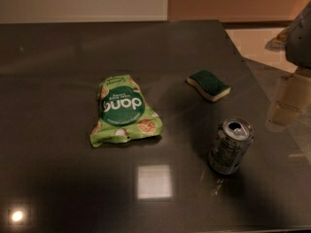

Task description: Move sponge near 7up can

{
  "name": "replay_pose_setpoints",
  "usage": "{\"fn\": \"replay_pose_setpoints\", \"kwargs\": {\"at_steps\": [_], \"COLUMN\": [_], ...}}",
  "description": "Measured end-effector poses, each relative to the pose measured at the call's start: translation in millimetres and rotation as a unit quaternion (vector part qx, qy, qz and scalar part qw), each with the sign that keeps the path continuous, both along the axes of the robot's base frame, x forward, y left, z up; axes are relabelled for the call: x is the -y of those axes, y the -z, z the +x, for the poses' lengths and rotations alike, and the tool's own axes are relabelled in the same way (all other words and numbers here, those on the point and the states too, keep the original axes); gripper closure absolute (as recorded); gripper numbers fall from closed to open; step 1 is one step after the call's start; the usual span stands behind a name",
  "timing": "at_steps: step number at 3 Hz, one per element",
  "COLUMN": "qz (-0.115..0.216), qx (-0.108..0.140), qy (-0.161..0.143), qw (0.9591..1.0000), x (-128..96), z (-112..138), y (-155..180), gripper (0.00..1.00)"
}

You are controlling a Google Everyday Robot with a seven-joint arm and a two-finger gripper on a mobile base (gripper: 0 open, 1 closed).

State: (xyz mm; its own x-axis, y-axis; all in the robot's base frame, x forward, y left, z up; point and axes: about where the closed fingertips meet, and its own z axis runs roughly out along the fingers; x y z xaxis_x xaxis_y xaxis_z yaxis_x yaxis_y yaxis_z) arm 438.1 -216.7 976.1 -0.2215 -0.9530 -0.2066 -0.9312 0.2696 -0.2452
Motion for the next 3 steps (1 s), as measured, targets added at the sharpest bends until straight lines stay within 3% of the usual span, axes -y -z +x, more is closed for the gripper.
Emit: {"fn": "replay_pose_setpoints", "kwargs": {"at_steps": [2, 3], "qz": [0.01, 0.054], "qx": [-0.007, -0.028], "qy": [0.015, 0.061], "qw": [0.9998, 0.9963], "x": [-2, 4], "z": [9, 46], "y": [5, 15], "gripper": [0.0, 0.0]}}
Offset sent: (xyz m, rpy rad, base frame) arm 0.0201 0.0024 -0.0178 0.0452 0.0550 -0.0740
